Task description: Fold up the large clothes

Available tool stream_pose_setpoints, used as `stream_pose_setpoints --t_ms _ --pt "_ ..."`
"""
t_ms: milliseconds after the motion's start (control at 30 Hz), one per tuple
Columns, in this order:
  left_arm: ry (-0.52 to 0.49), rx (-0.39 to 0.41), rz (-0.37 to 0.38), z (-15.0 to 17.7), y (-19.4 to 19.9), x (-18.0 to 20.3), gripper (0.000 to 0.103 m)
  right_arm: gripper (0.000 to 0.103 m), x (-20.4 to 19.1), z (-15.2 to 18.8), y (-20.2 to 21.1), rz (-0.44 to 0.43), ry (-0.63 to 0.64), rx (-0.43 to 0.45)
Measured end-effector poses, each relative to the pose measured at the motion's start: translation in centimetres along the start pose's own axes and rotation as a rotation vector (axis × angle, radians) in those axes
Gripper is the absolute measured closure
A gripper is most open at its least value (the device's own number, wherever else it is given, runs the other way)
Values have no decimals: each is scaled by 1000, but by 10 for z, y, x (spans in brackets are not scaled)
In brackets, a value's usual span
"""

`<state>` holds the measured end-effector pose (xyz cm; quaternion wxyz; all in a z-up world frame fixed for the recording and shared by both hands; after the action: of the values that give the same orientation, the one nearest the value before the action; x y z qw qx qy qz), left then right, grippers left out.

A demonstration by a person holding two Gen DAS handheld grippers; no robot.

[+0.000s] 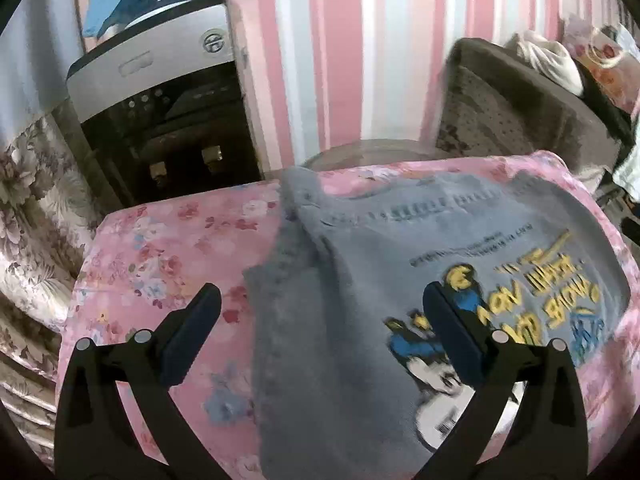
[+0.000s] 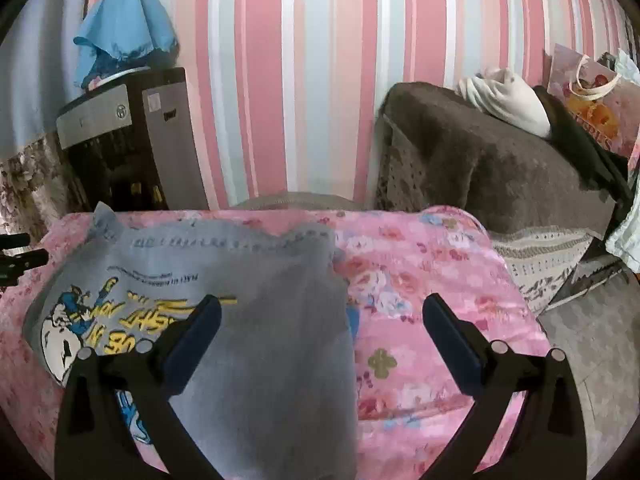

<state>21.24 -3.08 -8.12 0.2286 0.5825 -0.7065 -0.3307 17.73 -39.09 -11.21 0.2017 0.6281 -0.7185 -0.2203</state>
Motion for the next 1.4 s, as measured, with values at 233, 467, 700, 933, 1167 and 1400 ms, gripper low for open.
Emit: stream_pose_setpoints --t_ms 233,467,700,933,1167,1400 --pt "-3 19 9 16 19 21 3 2 -12 17 15 43 49 17" --pt "13 5 45 35 26 42 3 2 -17 31 31 89 81 46" --pt "43 -40 120 51 16 76 3 2 10 48 23 43 -55 -35" --pt "88 -22 169 42 13 110 3 2 27 60 25 57 -101 -23" --pt "109 35 178 37 7 134 18 2 43 78 13 -20 -214 -74" --pt "25 -43 161 49 -21 160 60 2 50 85 9 -57 -263 -72"
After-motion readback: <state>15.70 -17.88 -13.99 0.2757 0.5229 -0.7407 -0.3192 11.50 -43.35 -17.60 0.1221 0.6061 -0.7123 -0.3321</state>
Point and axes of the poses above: each gripper's, at about its wrist camera, not at the fingertips, and y roughly against the way its jaws point, x to its right, z to its underside, the point moved 1 cm from there along -y, roughly the way its jaws point, and after that the axes turned 1 degree about -x, right-handed, at the moved point
